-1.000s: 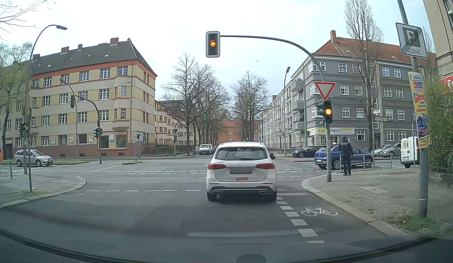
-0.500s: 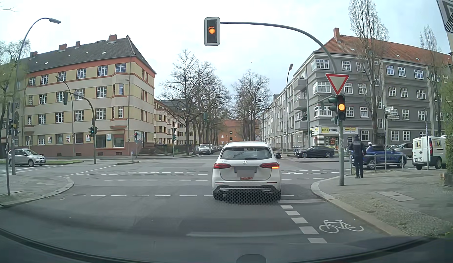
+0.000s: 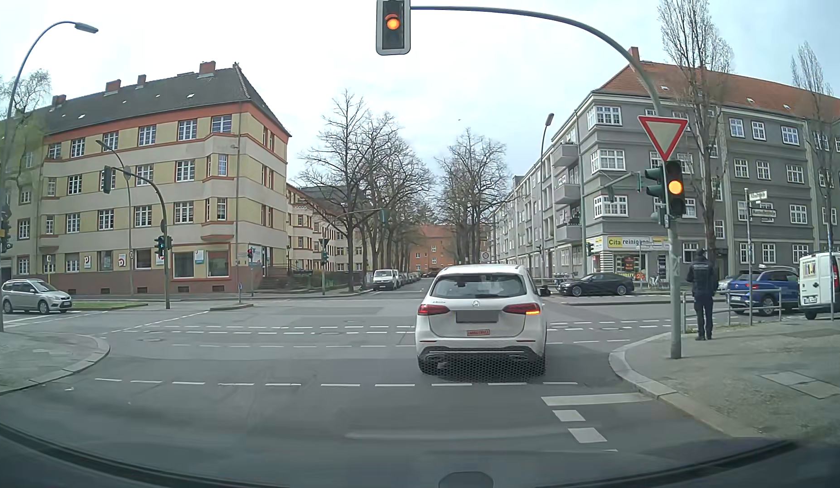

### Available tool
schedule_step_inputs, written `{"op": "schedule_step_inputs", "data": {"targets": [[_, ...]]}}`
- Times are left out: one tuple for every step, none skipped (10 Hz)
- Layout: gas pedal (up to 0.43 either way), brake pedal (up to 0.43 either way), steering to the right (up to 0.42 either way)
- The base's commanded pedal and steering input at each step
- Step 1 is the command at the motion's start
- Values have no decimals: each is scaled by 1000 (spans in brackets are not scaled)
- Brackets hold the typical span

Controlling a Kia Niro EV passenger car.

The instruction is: Follow the waypoints while adhering to traffic rules and regulations

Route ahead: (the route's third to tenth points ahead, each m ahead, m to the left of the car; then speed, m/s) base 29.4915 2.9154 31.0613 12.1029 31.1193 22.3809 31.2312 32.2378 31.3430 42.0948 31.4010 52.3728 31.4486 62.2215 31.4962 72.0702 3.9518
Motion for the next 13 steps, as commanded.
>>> {"op": "schedule_step_inputs", "data": {"targets": [[350,0,-110],[350,0,-113],[350,0,-113],[350,0,-113],[350,0,-111],[350,0,-105],[339,0,-97],[331,0,-89],[311,0,-76],[240,0,-59],[209,0,-36],[138,0,-20],[118,0,-2]]}}
